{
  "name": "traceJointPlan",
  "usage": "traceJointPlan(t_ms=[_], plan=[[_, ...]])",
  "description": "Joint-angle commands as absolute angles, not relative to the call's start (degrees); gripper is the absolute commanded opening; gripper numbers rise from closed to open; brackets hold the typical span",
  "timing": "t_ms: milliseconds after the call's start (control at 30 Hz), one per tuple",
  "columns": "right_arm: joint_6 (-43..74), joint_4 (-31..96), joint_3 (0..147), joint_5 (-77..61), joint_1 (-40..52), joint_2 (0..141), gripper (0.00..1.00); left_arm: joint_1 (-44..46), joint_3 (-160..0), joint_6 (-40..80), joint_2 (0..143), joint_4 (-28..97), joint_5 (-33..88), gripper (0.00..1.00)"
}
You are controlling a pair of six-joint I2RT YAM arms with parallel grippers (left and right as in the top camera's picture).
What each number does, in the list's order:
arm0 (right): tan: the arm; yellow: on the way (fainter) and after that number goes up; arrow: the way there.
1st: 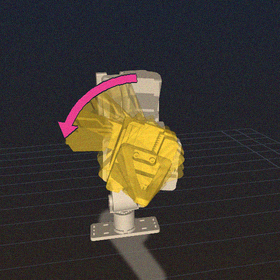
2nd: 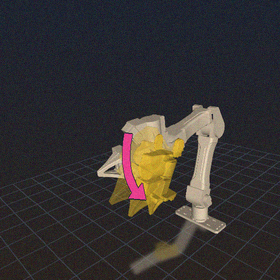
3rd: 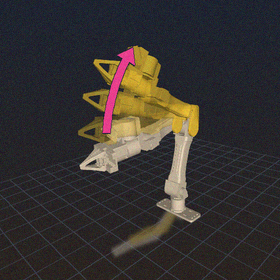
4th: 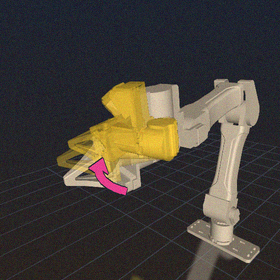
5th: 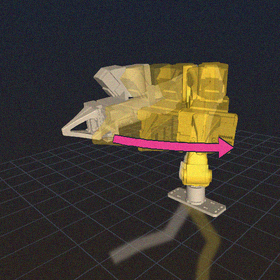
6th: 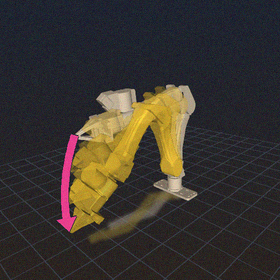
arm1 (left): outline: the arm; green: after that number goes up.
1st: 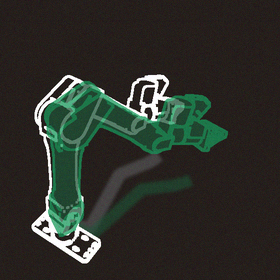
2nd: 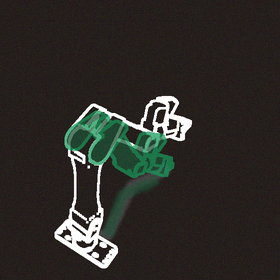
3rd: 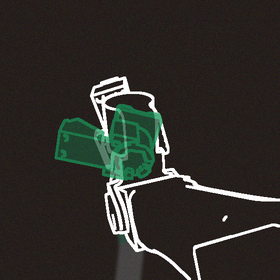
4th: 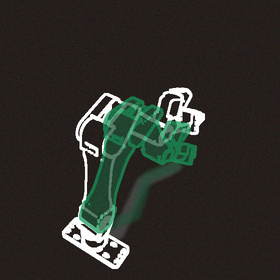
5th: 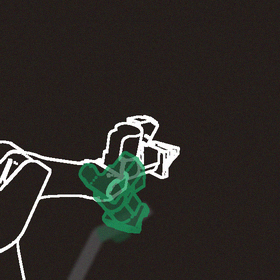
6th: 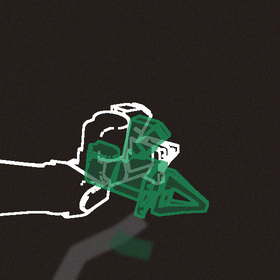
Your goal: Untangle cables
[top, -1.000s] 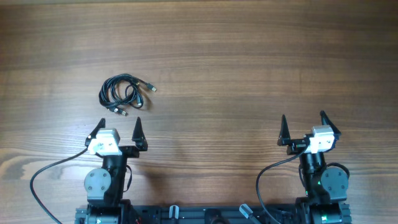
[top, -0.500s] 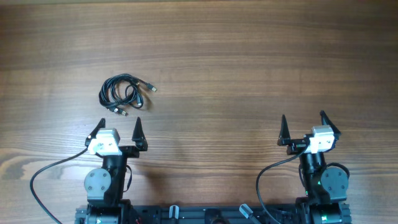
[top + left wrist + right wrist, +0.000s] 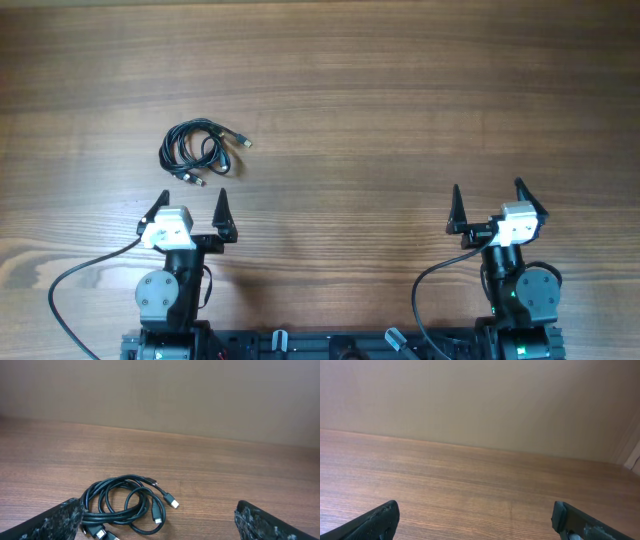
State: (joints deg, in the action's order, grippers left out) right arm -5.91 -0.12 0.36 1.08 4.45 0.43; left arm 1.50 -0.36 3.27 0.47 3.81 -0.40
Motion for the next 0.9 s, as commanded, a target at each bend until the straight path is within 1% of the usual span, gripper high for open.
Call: traceJointPlan(t_ms=[0,367,533,667,867], plan=[[-6.0,-0.38,0.32,0.56,4.38,0.64,1.0,1.5,-0.34,2.33,0.38,4.12,-1.34,1.0],[-6.0,-0.38,0.32,0.56,4.38,0.64,1.0,1.5,-0.75,2.35,0.38,3.73,-1.3,1.0],[-6.0,-0.38,0.32,0.56,4.36,0.64,1.0,1.5,-5.93,2.33,0.82,6.9,-1.34,1.0],[-5.98,-0.38,0.32,0.56,4.38,0.64,1.0,1.5,-10.66,2.31,4.51,10.68,-1.37,1.0],[-6.02,-0.38,0.32,0.56,4.38,0.64,1.0,1.5,-16.53,2.35,13.39,11.44,-1.32,1.0]])
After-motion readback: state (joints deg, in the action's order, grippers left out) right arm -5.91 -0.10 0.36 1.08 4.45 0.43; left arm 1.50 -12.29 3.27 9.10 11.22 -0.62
